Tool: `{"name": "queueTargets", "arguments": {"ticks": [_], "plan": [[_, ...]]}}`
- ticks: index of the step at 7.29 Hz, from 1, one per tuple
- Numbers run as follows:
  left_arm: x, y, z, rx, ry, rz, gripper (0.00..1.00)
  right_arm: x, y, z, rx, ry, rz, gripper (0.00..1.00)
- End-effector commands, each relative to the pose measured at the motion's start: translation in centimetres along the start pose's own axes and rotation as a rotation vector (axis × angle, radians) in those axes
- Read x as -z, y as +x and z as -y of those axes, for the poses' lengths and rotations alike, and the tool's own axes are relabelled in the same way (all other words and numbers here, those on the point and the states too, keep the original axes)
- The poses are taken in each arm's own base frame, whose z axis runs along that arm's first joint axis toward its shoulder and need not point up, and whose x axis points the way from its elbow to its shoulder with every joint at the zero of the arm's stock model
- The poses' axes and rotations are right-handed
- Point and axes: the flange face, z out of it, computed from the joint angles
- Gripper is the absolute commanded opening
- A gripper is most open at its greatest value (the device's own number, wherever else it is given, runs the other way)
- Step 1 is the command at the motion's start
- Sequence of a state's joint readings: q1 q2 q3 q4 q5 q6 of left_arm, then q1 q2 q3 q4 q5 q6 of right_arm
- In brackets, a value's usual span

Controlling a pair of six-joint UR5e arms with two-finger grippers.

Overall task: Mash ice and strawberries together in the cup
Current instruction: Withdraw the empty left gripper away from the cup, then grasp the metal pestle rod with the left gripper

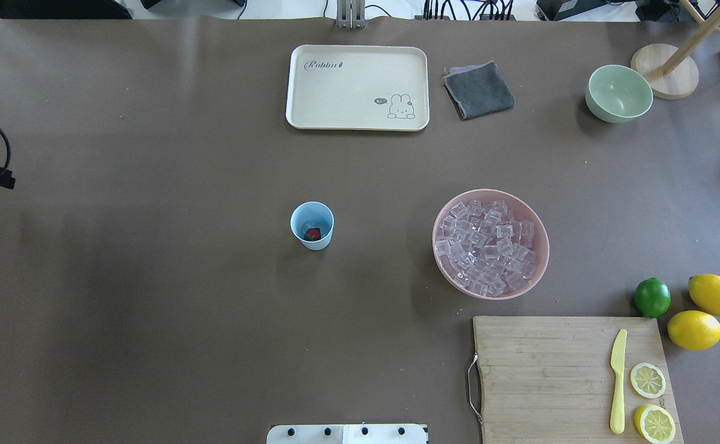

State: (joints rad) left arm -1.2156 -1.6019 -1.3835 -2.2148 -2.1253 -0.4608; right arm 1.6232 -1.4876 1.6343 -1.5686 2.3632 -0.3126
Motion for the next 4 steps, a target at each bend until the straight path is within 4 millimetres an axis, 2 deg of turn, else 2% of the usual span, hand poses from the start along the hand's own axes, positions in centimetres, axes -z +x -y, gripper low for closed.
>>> {"name": "queueTargets", "arguments": {"ticks": [1,2,4], "plan": [[-0.4,-1.9,-0.6,0.017,-0.01,0.009,0.97,0.3,-0.3,0.1,0.004,0.006,-0.001,1.0],[-0.8,-2.0,-0.9,0.06,-0.012,0.008,0.97,0.3,-0.2,0.0,0.005,0.005,-0.004,1.0],[-3.0,-4.0,-3.1,0.065,-0.017,-0.008,0.97,1.1,-0.4,0.0,0.008,0.018,-0.011,1.0]]}}
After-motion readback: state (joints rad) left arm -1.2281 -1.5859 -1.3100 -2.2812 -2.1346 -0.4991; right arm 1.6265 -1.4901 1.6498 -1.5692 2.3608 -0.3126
